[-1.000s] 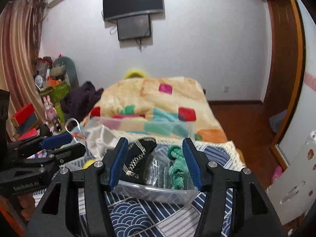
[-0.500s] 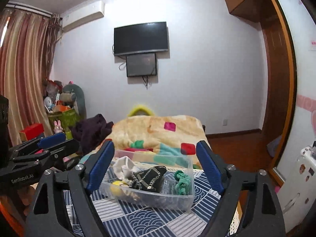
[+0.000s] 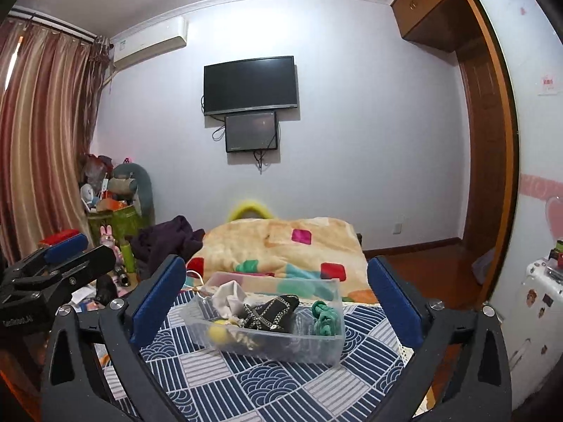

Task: Organize soft objects

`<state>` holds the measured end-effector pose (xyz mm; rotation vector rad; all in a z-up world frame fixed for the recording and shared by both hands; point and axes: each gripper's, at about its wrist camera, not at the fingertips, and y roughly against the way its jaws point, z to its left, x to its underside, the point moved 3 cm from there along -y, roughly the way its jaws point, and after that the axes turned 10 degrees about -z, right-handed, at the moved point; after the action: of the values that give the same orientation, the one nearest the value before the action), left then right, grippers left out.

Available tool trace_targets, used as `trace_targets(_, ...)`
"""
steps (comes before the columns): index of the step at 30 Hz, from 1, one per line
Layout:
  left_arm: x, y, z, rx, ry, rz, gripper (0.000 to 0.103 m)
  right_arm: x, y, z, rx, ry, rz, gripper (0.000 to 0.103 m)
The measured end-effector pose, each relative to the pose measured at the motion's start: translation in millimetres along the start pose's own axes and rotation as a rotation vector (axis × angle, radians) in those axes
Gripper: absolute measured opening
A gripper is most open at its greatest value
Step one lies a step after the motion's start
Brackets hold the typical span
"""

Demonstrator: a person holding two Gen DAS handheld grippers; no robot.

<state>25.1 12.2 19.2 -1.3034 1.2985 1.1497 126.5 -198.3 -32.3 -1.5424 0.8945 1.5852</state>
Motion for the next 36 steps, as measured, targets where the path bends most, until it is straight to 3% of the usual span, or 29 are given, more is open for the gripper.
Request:
trace_targets(9, -1, 9, -4, 0.007, -0.017, -0.021, 0.103, 5, 7, 3, 0.006, 0.001, -0.002, 0.103)
trace_targets(36, 11, 2, -6, 0.0, -0.025, 0.014, 0.103, 9, 12, -4, 0.015, -0.023, 0.006, 0.103)
